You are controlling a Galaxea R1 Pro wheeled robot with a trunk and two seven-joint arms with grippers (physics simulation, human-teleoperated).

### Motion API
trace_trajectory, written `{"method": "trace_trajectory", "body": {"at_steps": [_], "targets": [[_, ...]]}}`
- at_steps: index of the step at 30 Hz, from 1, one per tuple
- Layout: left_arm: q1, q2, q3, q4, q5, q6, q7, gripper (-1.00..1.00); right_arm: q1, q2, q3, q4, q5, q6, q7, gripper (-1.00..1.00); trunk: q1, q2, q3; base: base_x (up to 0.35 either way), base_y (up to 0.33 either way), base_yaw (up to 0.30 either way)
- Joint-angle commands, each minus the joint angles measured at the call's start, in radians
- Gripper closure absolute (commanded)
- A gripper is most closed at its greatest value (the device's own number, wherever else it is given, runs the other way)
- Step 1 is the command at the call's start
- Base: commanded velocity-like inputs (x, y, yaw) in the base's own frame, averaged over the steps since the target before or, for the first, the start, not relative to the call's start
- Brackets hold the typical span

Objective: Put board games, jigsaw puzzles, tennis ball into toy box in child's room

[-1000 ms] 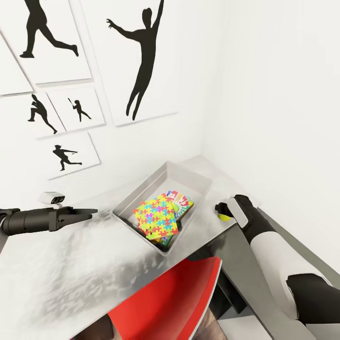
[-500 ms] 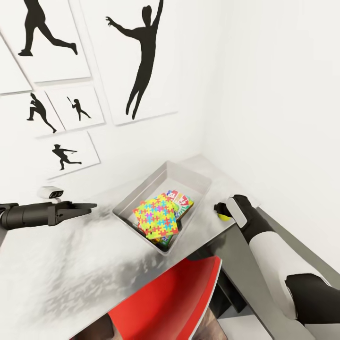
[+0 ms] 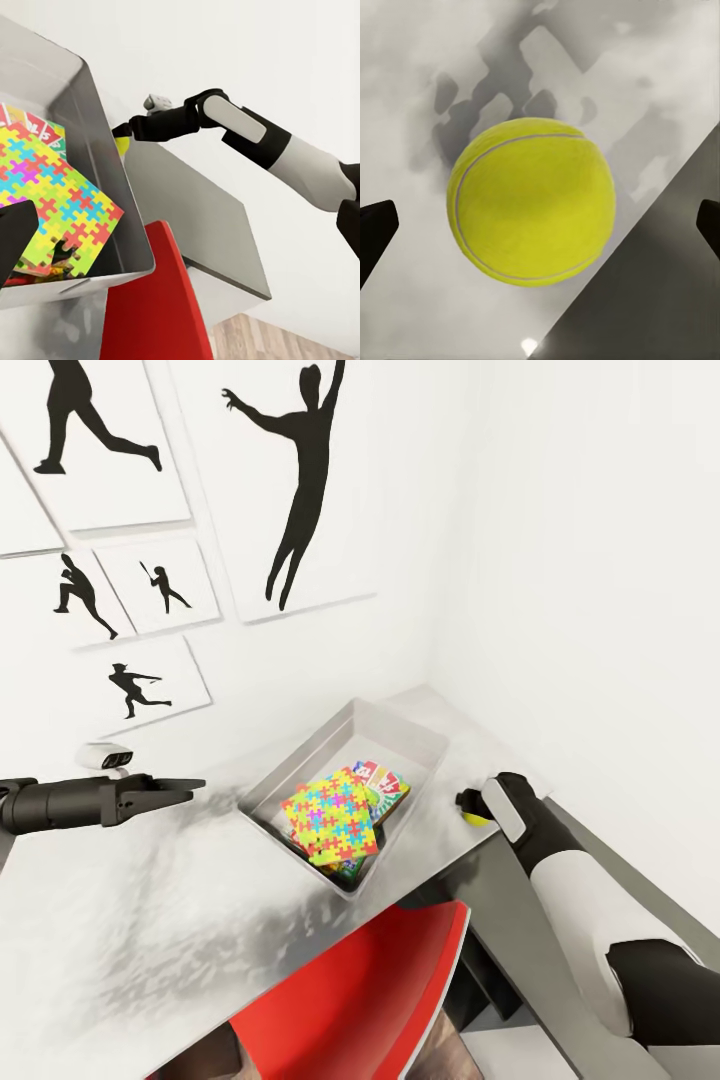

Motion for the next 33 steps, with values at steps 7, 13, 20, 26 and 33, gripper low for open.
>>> {"method": "trace_trajectory", "body": {"at_steps": [7, 13, 20, 26, 33], "targets": [[-0.001, 0.000, -0.001, 0.000, 0.001, 0.011, -0.002, -1.00, -0.003, -0.003, 0.006, -0.001, -0.011, 0.002, -0.009, -1.00, 0.001, -0.002, -0.002, 0.000, 0.000, 0.000], [-0.001, -0.001, -0.001, 0.000, 0.001, 0.011, -0.002, -1.00, -0.017, 0.002, 0.005, -0.001, -0.011, 0.001, -0.009, -1.00, 0.001, -0.002, -0.005, 0.000, 0.000, 0.000], [-0.001, 0.000, -0.004, 0.000, 0.000, 0.011, -0.002, -1.00, -0.022, 0.004, 0.005, -0.001, -0.011, -0.001, -0.009, -1.00, 0.001, -0.002, -0.010, 0.000, 0.000, 0.000], [-0.001, -0.002, -0.004, 0.000, 0.000, 0.011, -0.002, -1.00, -0.022, -0.004, 0.005, -0.001, -0.011, -0.004, -0.009, -1.00, 0.001, -0.002, -0.010, 0.000, 0.000, 0.000], [-0.001, -0.003, -0.004, 0.000, 0.000, 0.011, -0.002, -1.00, -0.022, -0.006, 0.006, 0.003, -0.011, -0.028, -0.008, -1.00, 0.001, -0.002, -0.010, 0.000, 0.000, 0.000]]}}
